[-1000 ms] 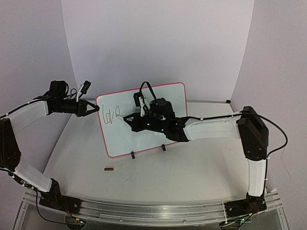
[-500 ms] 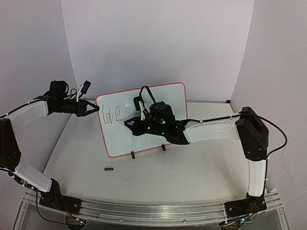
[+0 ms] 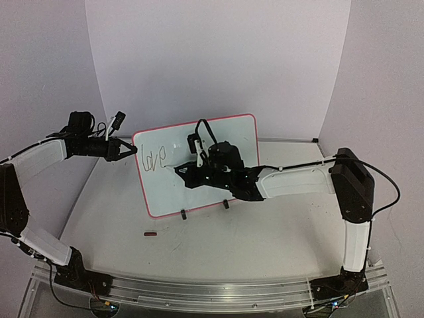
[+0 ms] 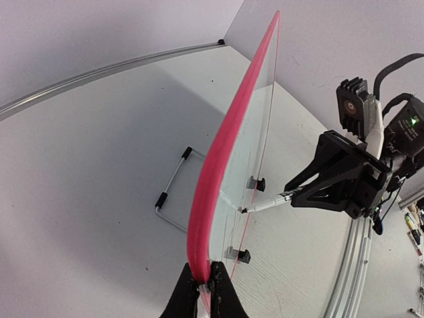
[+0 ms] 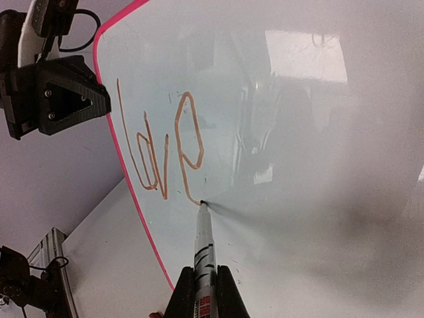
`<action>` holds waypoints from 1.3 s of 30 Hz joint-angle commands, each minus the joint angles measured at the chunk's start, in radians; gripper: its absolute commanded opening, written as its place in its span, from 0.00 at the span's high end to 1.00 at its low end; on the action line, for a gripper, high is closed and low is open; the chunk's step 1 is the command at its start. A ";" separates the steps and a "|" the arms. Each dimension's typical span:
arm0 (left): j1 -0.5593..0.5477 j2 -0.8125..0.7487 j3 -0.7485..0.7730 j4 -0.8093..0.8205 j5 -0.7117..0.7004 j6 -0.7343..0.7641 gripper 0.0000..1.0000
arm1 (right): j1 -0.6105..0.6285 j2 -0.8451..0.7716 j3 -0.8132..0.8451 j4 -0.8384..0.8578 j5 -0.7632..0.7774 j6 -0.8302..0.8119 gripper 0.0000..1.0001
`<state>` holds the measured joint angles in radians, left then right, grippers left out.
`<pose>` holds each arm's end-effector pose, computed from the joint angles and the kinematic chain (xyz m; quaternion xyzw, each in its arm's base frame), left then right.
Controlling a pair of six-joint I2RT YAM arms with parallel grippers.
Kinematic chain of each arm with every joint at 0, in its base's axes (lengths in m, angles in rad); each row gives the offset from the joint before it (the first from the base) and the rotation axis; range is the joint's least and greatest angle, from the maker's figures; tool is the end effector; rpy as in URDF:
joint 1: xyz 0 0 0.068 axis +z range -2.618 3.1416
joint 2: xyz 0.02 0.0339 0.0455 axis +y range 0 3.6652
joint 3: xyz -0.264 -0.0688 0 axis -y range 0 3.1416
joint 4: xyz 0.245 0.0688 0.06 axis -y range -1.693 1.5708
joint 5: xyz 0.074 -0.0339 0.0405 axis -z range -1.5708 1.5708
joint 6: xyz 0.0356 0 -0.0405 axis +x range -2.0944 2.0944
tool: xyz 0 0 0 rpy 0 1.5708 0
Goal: Write a sentence on the whiteboard
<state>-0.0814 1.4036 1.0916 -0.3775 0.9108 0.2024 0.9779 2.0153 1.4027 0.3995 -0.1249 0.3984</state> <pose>0.2983 -0.0526 0.2948 0.3006 0.7776 -0.3739 0.4064 0.2619 0.3967 0.2369 -0.2595 0.7332 0.4355 0.4532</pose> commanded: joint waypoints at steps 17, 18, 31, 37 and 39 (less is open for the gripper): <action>0.002 -0.003 0.024 -0.040 -0.064 0.031 1.00 | -0.017 -0.111 -0.015 -0.011 -0.099 -0.065 1.00; 0.002 -0.004 0.024 -0.040 -0.065 0.032 1.00 | -0.017 -0.128 -0.023 -0.014 -0.113 -0.071 1.00; 0.001 -0.015 0.021 -0.038 -0.065 0.028 1.00 | -0.070 -0.281 -0.128 -0.090 -0.164 -0.114 1.00; 0.002 -0.014 0.019 -0.038 -0.071 0.028 1.00 | -0.094 -0.224 -0.102 -0.090 -0.190 -0.113 1.00; 0.001 -0.012 0.018 -0.039 -0.071 0.028 1.00 | -0.100 -0.207 -0.090 -0.090 -0.188 -0.112 1.00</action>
<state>-0.0814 1.4014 1.0916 -0.3840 0.9127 0.2066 0.8849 1.7646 1.2874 0.3120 -0.2875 0.2978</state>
